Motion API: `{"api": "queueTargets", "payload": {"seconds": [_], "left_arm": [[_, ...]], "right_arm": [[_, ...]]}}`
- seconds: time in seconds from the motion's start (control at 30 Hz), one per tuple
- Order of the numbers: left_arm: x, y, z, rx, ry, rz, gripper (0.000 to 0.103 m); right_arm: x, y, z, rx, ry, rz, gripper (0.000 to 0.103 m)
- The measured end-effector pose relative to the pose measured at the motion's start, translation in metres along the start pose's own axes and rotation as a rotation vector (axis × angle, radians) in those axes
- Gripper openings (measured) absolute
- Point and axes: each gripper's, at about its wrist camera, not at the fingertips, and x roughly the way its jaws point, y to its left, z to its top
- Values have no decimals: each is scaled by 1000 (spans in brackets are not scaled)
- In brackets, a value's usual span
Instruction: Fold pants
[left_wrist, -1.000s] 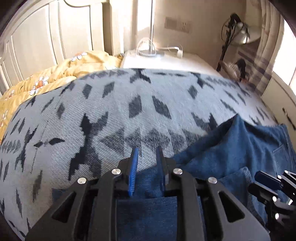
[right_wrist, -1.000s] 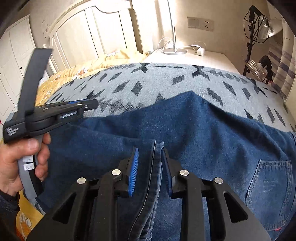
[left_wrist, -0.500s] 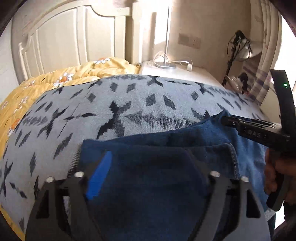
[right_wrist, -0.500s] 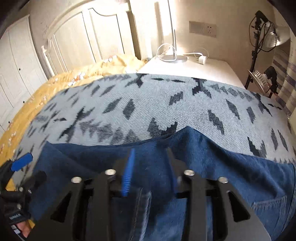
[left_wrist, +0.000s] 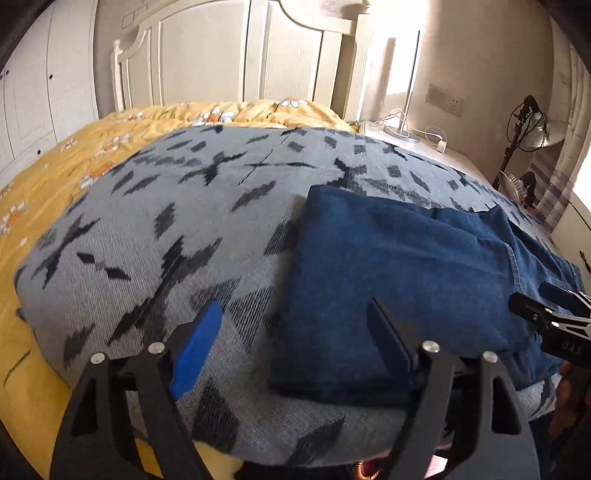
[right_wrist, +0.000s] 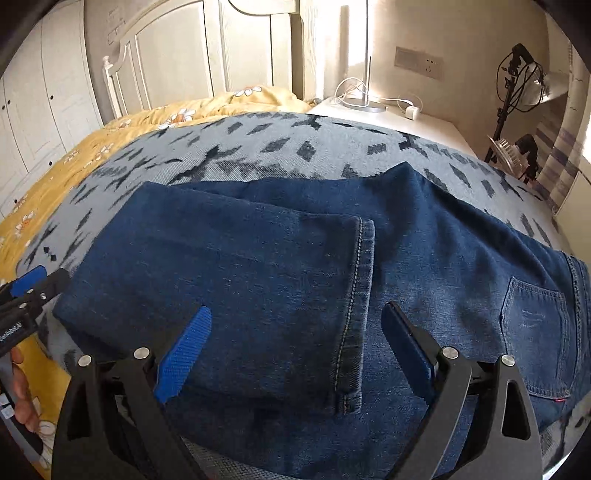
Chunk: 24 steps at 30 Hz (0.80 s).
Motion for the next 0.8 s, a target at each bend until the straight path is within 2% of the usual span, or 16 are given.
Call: {"api": "queueTargets", "payload": {"seconds": [0.13,0.3,0.37,0.53,0.67,0.8], "left_arm": [[10,2,-14,29,51,-25,58],[15,7,-19,-9,85,-111,49],[18,12,-20,-56,111,-176,49],[20,14,-17,-71,127,-206,50],[20,24,-13,-162,167,-291,45],[24,45,-10,-345,202,-428,45]], "right_arm": [[8,2,-9,-48,30,-56,87],[21,-9,-21,23,92,-3,87],[23,-10,-22,24,92,4,88],[23,-10,-23,28,95,16,89],[23,-11,-24,28,91,21,90],[22,-12,-25,27,90,28,91]]}}
